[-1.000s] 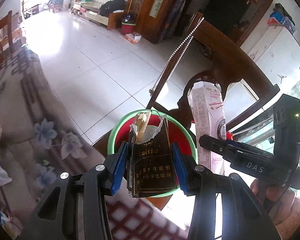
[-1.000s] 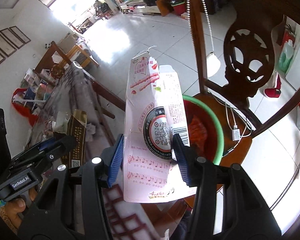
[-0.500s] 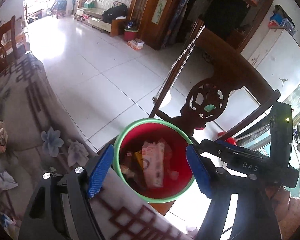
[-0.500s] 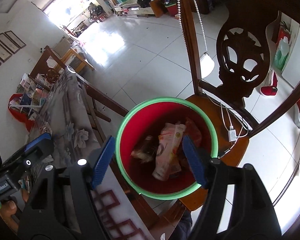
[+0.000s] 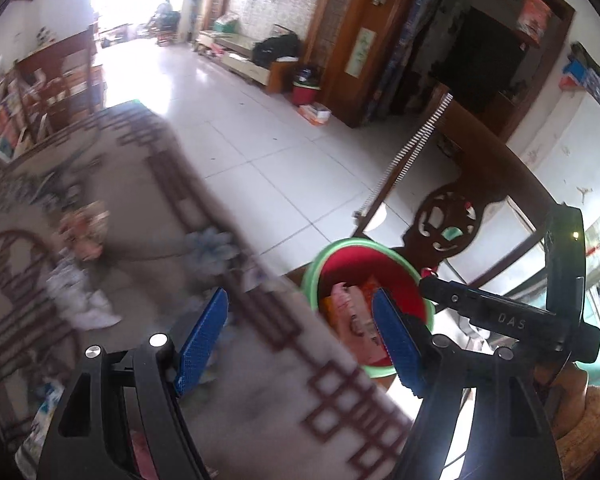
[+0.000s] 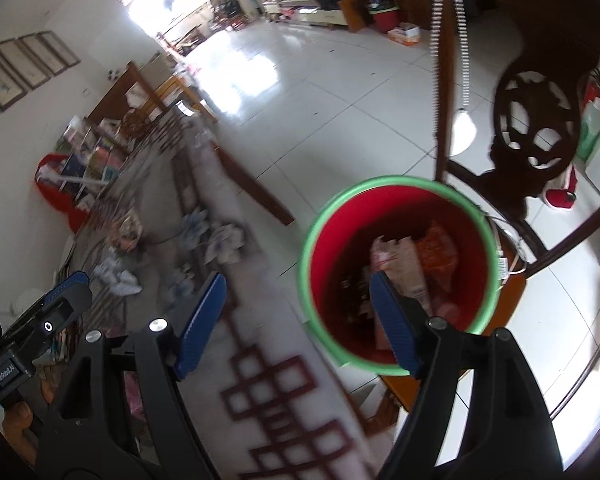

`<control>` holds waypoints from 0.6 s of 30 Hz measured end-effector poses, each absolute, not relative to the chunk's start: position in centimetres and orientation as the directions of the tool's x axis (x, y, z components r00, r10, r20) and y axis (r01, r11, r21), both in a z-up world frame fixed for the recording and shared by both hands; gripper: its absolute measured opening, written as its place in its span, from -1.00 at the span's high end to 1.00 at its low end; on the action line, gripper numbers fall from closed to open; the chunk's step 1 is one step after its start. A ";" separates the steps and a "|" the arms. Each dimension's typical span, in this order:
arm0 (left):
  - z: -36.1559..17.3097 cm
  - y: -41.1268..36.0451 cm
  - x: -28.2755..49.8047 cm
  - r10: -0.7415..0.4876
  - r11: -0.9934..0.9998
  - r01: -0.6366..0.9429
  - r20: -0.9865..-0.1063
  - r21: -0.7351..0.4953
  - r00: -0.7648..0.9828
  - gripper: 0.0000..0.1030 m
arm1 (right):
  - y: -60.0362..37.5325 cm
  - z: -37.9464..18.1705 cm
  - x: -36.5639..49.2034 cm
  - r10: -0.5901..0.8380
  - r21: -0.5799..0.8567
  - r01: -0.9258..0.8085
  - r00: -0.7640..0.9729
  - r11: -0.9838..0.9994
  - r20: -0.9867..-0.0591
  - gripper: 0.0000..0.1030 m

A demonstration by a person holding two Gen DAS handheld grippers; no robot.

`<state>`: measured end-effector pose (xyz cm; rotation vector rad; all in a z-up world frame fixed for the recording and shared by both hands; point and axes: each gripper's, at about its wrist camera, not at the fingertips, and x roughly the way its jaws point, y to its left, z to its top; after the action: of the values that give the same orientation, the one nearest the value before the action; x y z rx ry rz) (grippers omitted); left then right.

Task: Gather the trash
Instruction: 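Return to the table and grasp the white paper cup with the left tool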

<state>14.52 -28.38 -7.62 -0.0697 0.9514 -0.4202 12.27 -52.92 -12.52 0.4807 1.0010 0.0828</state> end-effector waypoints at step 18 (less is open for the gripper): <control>-9.3 -8.5 7.5 -0.310 0.951 0.170 -0.790 -0.259 0.529 -0.39 | -34.2 -11.7 9.5 0.334 0.384 0.006 0.484 0.923 -0.809 -0.49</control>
<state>7.50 -8.52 -9.33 -0.1569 0.9726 -0.2880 9.46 -34.20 -11.67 0.3594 1.0522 0.2047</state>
